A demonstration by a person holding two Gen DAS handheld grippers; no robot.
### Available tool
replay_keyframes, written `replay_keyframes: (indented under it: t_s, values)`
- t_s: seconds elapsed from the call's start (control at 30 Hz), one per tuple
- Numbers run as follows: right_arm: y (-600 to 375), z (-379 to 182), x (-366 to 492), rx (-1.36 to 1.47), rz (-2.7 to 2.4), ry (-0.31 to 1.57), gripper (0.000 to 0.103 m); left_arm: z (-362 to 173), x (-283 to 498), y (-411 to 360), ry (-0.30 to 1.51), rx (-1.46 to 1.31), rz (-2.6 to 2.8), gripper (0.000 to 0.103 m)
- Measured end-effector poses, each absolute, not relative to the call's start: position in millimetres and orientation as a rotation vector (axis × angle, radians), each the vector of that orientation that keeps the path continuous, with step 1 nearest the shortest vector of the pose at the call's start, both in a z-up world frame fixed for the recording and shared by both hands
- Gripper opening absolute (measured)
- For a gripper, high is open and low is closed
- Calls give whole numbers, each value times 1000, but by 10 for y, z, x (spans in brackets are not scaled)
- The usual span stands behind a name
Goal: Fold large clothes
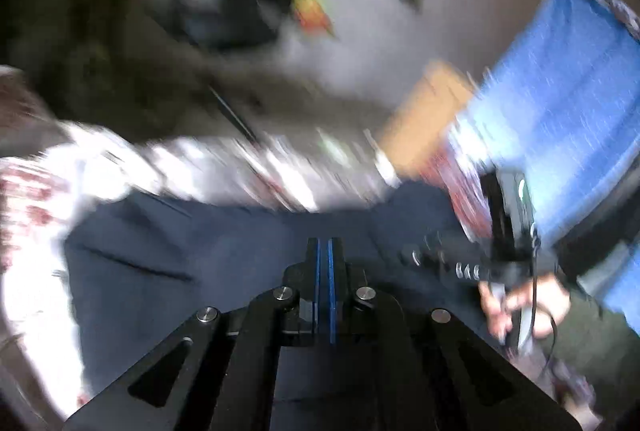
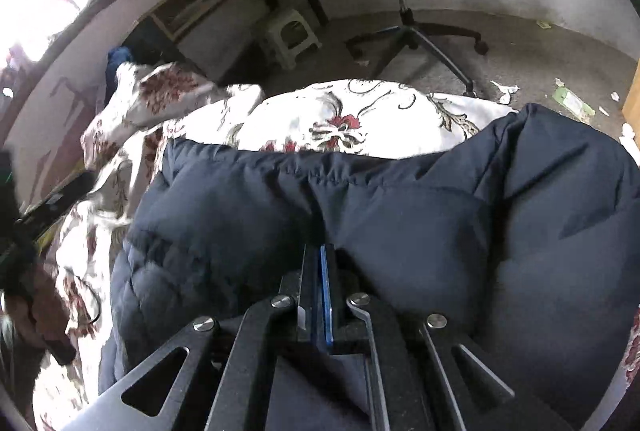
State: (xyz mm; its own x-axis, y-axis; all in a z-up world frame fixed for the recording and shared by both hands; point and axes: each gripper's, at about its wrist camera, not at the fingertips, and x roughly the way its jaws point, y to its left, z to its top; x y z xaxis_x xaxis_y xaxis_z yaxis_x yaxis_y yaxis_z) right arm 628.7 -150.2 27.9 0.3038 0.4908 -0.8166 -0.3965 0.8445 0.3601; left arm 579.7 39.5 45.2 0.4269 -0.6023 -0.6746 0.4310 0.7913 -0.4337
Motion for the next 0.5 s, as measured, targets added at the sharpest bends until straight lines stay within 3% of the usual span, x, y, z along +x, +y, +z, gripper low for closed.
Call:
replay_keyframes:
  t_s: [0.13, 0.5]
  values:
    - [-1573, 280, 6240, -71, 578, 1163, 2, -15, 6013, -111, 1150, 34, -663, 1]
    - [-1475, -293, 6723, -53, 484, 1172, 0, -563, 6543, -172, 1226, 52, -554, 3]
